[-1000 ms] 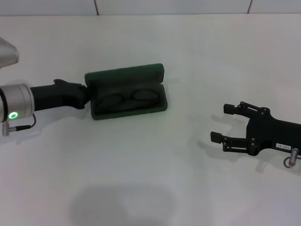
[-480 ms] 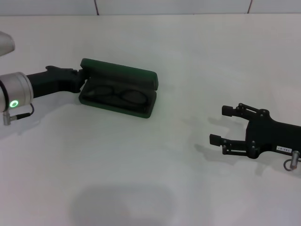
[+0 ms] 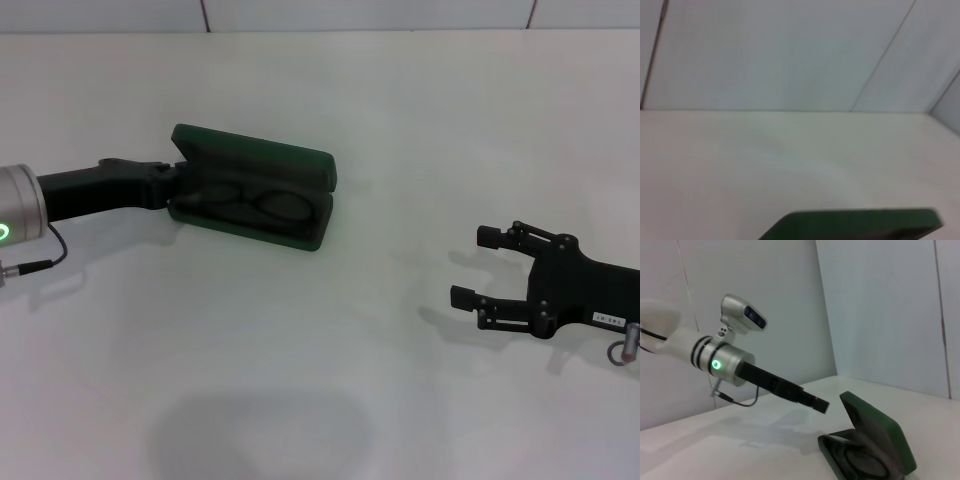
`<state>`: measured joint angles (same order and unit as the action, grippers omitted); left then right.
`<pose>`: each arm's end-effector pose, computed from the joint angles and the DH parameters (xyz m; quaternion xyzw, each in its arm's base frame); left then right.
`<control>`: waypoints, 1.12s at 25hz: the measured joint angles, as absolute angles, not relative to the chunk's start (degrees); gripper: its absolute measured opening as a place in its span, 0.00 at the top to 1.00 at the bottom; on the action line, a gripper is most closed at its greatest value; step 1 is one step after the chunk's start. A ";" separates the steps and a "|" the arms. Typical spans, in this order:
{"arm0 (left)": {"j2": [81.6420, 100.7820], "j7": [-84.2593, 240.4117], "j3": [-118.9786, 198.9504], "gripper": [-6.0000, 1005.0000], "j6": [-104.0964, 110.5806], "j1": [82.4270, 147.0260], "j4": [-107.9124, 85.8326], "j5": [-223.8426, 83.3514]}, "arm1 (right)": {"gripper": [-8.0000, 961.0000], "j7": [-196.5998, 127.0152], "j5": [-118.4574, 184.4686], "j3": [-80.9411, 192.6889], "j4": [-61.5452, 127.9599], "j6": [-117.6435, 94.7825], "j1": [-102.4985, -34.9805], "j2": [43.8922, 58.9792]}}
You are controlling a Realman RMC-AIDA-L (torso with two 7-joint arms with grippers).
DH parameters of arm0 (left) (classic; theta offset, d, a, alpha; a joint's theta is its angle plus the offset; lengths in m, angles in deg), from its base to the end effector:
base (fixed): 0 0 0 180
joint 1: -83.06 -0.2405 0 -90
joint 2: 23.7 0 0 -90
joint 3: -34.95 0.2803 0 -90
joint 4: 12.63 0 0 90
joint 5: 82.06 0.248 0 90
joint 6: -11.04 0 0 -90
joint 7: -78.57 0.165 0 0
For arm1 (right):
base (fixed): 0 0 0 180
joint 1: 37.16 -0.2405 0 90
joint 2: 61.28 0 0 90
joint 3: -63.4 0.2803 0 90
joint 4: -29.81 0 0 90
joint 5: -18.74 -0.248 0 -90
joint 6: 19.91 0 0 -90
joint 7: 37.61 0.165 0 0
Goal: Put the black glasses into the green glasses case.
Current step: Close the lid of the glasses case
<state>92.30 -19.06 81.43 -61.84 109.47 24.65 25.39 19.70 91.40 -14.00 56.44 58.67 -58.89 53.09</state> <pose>-0.3423 0.4007 -0.0085 -0.8619 -0.3988 -0.2226 0.2204 0.3141 0.3389 -0.0735 -0.9317 0.1501 0.2863 0.1656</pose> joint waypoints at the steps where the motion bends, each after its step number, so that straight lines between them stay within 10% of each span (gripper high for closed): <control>1: 92.93 -19.99 81.43 0.92 -62.60 108.74 26.52 25.48 | 0.08 19.70 91.40 -13.97 56.44 58.66 -58.89 53.08; 6: 96.33 -24.98 83.02 0.92 -62.82 106.75 36.85 24.15 | 0.08 19.70 91.76 -12.72 56.44 58.51 -58.93 53.27; 28: 96.52 -66.37 127.81 0.91 -8.45 108.58 43.46 38.39 | 0.08 19.70 91.48 -12.62 56.45 58.57 -58.87 53.06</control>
<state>96.52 -66.37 127.81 -8.45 108.58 43.46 38.39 19.70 91.48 -12.62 56.45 58.57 -58.87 53.06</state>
